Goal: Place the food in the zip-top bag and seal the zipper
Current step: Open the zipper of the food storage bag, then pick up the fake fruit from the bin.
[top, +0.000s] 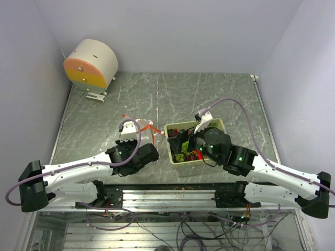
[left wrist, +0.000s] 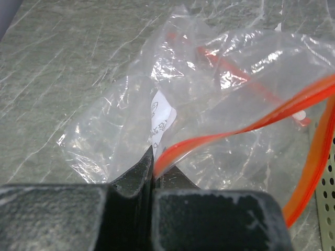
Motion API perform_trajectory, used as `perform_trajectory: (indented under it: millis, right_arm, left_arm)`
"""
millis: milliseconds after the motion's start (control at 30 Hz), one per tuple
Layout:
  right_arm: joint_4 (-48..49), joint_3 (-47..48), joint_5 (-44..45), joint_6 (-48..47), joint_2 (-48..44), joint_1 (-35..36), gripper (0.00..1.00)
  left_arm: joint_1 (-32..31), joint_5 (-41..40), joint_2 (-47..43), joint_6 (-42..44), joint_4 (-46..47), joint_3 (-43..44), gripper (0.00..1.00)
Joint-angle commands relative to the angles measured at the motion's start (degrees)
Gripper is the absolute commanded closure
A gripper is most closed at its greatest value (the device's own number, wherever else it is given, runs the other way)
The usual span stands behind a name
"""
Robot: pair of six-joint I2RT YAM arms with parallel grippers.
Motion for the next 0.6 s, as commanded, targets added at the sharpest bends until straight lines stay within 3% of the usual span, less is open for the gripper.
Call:
perform_trajectory:
  millis: [0, 267, 467, 567]
  right_arm:
    - [-17.0, -0.8, 20.6, 11.5, 1.1, -0.3, 0.00]
    - [-22.6, 0.0, 25.5, 18.6, 6.2, -4.0, 0.00]
    - [-19.9, -3.1, 11.6, 16.4, 9.1, -16.2, 0.00]
    - [-24.8, -2.2, 12.5, 18.1, 9.6, -18.6, 0.00]
  left_arm:
    - [0.2, -2.6, -2.7, -1.5, 2.3, 0.0, 0.93]
    - [0.2, -0.2, -10.9, 4.4, 10.8, -4.4, 0.93]
    - [0.2, 1.5, -15.4, 8.7, 15.3, -6.1, 0.93]
    - [0.2, 1.6, -16.8, 9.5, 15.8, -6.6, 0.93]
